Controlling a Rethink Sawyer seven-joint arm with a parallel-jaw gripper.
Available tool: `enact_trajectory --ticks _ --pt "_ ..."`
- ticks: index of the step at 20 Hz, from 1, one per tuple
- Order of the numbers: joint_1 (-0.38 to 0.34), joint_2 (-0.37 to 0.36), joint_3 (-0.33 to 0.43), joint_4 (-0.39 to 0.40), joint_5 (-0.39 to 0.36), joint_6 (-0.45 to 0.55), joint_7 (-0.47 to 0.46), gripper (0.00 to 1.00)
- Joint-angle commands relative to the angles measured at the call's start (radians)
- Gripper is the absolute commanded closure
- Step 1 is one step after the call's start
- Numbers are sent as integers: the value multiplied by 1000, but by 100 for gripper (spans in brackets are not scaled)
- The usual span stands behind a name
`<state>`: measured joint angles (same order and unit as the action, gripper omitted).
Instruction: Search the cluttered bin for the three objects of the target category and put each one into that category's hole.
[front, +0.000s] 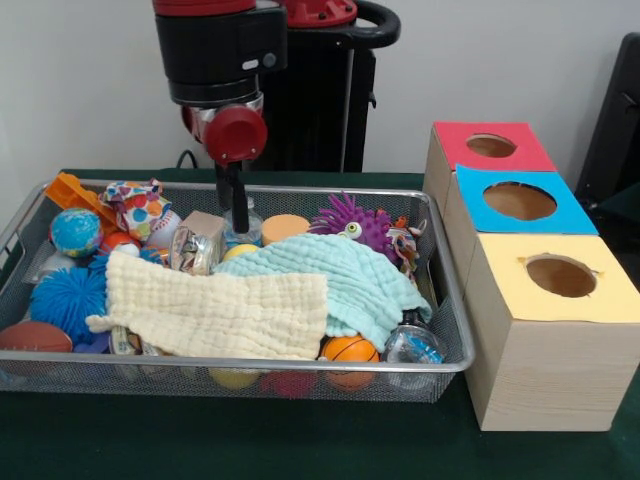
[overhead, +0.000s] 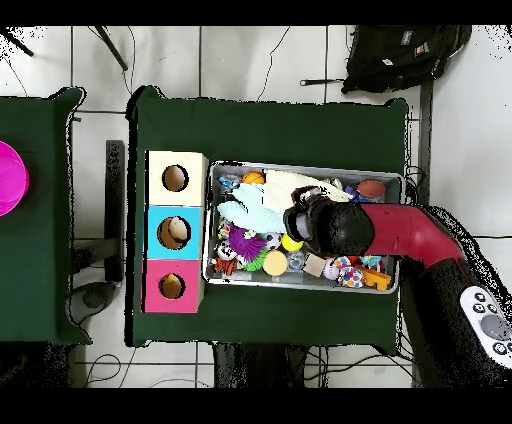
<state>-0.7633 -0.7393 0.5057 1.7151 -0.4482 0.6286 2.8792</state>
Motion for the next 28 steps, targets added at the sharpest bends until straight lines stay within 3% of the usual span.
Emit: enact_trajectory --ticks 1,10,18,22,28 --pt "-30 31 66 -78 -26 146 -320 0" --pt "-84 57 118 -89 -37 159 -469 0" --pt "-85 2 142 53 -56 72 -473 0" --pt "-97 26 151 76 -81 21 -481 0" --pt "-113 75 126 50 -131 -22 -450 0"
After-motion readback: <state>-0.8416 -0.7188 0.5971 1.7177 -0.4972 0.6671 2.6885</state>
